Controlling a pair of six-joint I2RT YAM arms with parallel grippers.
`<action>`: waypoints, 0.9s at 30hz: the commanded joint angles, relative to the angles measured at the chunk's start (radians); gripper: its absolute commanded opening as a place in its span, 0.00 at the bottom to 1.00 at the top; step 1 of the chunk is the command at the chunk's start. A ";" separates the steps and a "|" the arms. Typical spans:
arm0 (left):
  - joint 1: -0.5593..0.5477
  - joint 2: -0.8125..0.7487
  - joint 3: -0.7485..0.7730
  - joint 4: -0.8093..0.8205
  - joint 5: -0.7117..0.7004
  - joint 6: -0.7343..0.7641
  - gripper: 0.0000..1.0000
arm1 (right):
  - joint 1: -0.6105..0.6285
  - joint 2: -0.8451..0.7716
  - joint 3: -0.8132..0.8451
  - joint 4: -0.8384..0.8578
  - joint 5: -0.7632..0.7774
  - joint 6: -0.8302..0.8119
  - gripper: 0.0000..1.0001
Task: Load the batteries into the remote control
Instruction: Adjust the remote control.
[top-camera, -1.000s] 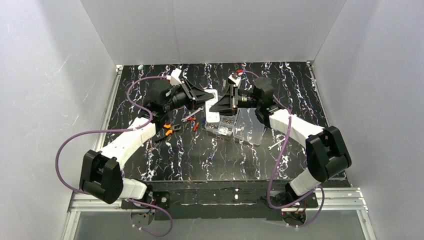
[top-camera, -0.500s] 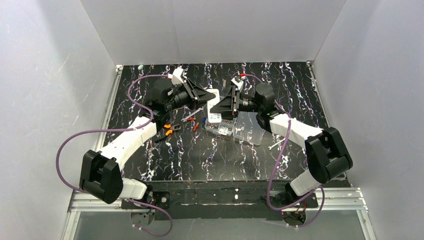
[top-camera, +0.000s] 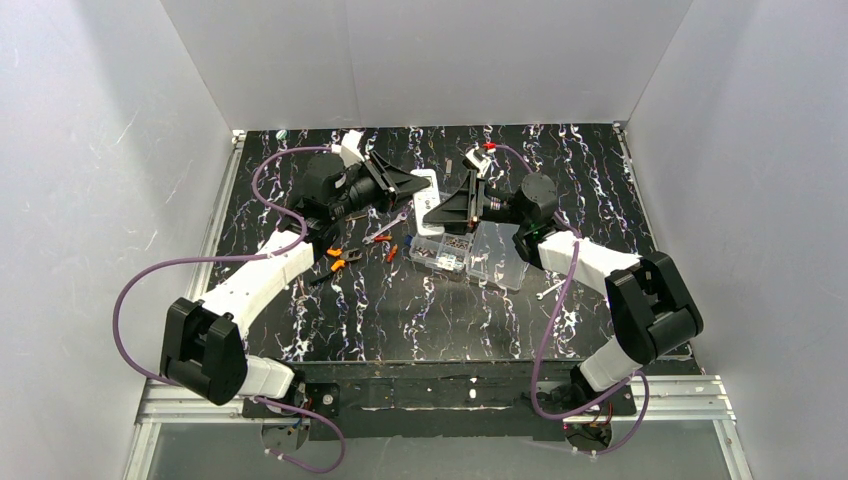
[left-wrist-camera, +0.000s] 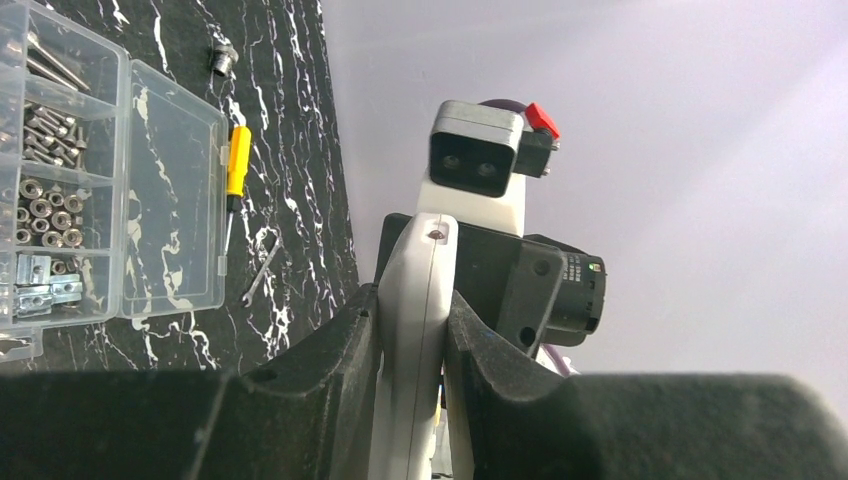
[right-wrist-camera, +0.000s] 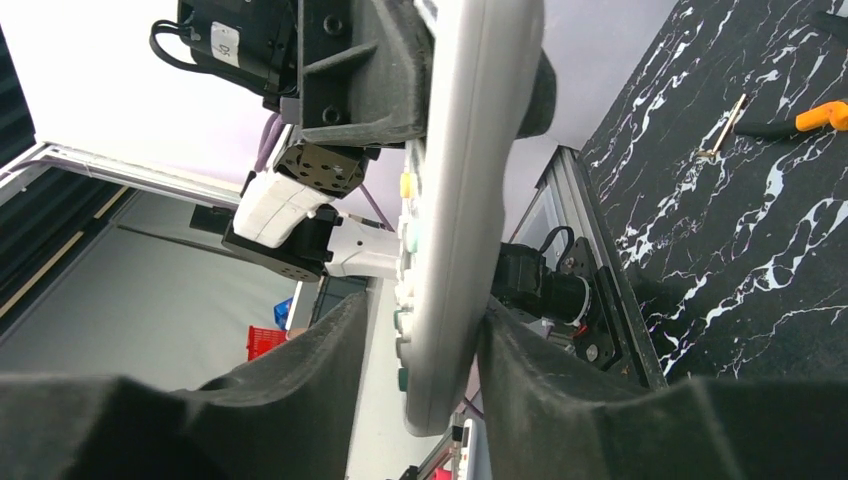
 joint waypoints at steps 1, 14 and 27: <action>0.000 -0.005 0.045 0.057 -0.001 0.005 0.00 | 0.001 0.005 -0.006 0.098 -0.020 0.021 0.48; 0.000 -0.027 0.017 0.030 -0.039 0.033 0.00 | 0.001 -0.001 -0.020 0.070 -0.035 0.001 0.52; 0.000 -0.042 0.018 -0.002 -0.071 0.045 0.00 | 0.001 -0.018 -0.031 0.060 -0.028 -0.006 0.44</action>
